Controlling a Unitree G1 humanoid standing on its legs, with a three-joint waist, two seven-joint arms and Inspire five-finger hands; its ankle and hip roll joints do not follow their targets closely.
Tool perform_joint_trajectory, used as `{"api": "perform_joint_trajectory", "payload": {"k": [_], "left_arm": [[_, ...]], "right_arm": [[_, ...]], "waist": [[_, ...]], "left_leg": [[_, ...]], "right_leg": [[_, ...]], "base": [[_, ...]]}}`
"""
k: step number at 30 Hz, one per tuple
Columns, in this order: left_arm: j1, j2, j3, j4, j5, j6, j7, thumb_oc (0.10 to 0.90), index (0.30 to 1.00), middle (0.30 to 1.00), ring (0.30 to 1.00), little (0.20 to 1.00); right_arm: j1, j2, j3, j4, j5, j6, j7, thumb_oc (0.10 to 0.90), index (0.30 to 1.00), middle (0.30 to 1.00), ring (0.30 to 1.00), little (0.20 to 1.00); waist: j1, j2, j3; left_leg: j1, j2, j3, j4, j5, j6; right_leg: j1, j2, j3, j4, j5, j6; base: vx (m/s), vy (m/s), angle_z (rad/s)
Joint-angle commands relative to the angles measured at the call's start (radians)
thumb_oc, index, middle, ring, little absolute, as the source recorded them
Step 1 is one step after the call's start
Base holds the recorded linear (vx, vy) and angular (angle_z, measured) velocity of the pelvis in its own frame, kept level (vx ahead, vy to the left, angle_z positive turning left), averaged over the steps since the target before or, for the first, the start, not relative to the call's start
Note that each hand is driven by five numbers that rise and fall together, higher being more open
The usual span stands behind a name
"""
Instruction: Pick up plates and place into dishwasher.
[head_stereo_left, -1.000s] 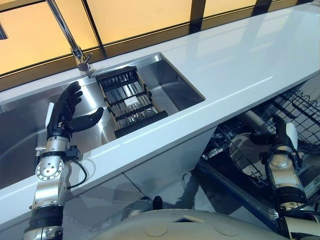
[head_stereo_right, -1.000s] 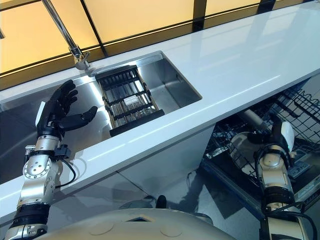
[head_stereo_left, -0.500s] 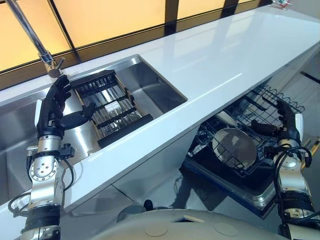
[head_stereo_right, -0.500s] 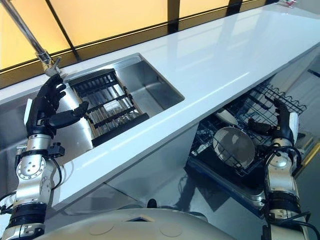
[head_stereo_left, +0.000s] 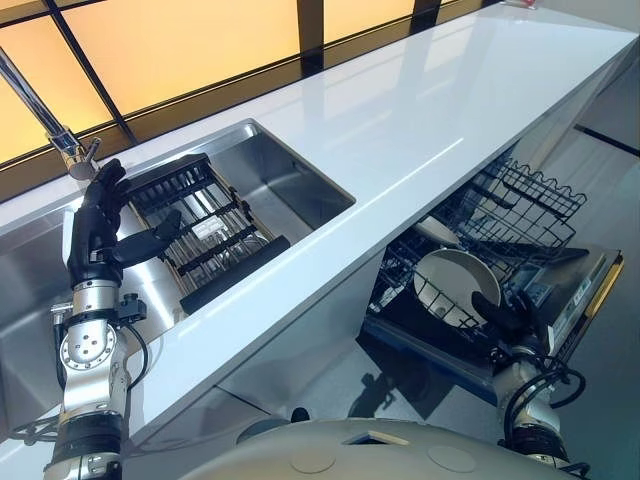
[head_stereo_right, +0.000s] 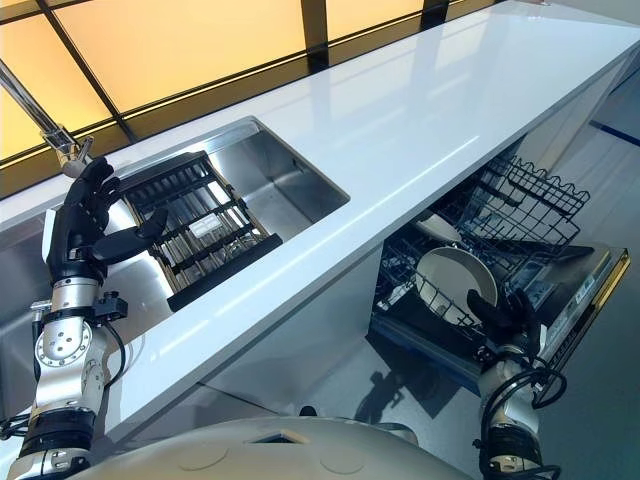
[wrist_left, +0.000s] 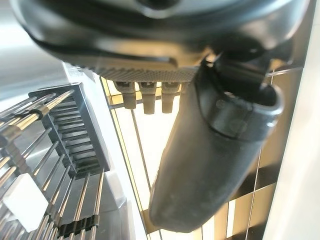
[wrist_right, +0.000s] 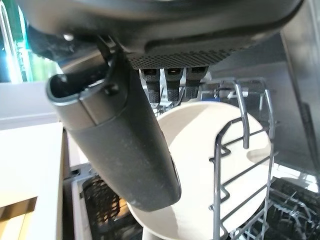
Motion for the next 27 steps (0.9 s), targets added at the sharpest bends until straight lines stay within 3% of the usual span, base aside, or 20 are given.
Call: {"api": "perform_joint_trajectory", "payload": {"k": [1,5,11,13,16,20,27], "left_arm": [[-0.076,0.027,0.093,0.003,-0.013,-0.137,0.047,0.800,0.900,0.900,0.900,0.900],[-0.068,0.020,0.097,-0.004,-0.011,-0.127,0.063,0.800,0.900,0.900,0.900,0.900],[-0.052,0.013,0.099,0.001,-0.024,-0.129,0.075,0.800,0.900,0.900,0.900,0.900],[-0.044,0.010,0.102,-0.009,-0.031,-0.123,0.078,0.800,0.900,0.900,0.900,0.900],[-0.035,-0.006,0.101,-0.027,-0.024,-0.117,0.077,0.800,0.900,0.900,0.900,0.900],[-0.028,-0.022,0.105,-0.031,-0.019,-0.121,0.067,0.800,0.900,0.900,0.900,0.900],[-0.017,-0.033,0.117,-0.044,-0.021,-0.118,0.035,0.800,0.900,0.900,0.900,0.900]], "right_arm": [[-0.078,-0.003,0.006,-0.031,0.056,-0.106,0.020,0.800,0.900,0.900,0.900,0.900],[-0.076,0.032,0.010,-0.013,0.105,-0.199,-0.066,0.800,0.900,0.900,0.900,0.900],[-0.067,0.059,0.014,-0.024,0.065,-0.276,-0.160,0.800,0.900,0.900,0.900,0.900],[-0.063,0.062,0.003,-0.034,0.041,-0.334,-0.211,0.800,0.900,0.900,0.900,0.900],[-0.054,0.062,-0.010,-0.112,-0.122,-0.435,-0.320,0.800,0.900,0.900,0.900,0.900],[-0.044,0.047,-0.029,-0.200,-0.320,-0.504,-0.454,0.800,0.900,0.900,0.900,0.900],[-0.036,0.020,-0.090,-0.240,-0.525,-0.562,-0.605,0.800,0.900,0.900,0.900,0.900]], "waist": [[0.019,0.041,-0.028],[0.026,0.053,-0.027],[0.031,0.067,-0.022],[0.032,0.071,-0.021],[0.031,0.076,-0.013],[0.022,0.080,-0.007],[0.012,0.075,-0.007]], "left_leg": [[0.055,0.015,0.031,0.007,-0.117,-0.015],[0.050,0.013,0.020,0.007,-0.114,-0.015],[0.046,0.008,0.009,0.007,-0.111,-0.014],[0.045,0.006,0.004,0.007,-0.111,-0.013],[0.043,0.007,0.001,0.007,-0.109,-0.010],[0.042,0.006,0.001,0.007,-0.113,-0.006],[0.044,0.005,0.007,0.007,-0.119,-0.004]], "right_leg": [[-0.117,0.037,-0.063,0.118,-0.009,-0.003],[-0.114,0.034,-0.068,0.120,-0.016,-0.006],[-0.112,0.033,-0.068,0.120,-0.021,-0.011],[-0.112,0.034,-0.066,0.117,-0.022,-0.012],[-0.112,0.035,-0.064,0.117,-0.021,-0.014],[-0.115,0.039,-0.049,0.121,-0.027,-0.014],[-0.113,0.048,-0.033,0.113,-0.029,-0.013]], "base": [[0.00,0.033,0.12],[0.00,0.036,0.14],[0.00,0.029,0.09],[0.01,0.020,0.15],[0.01,0.005,0.04],[0.00,0.000,0.00],[0.00,-0.006,-0.02]]}}
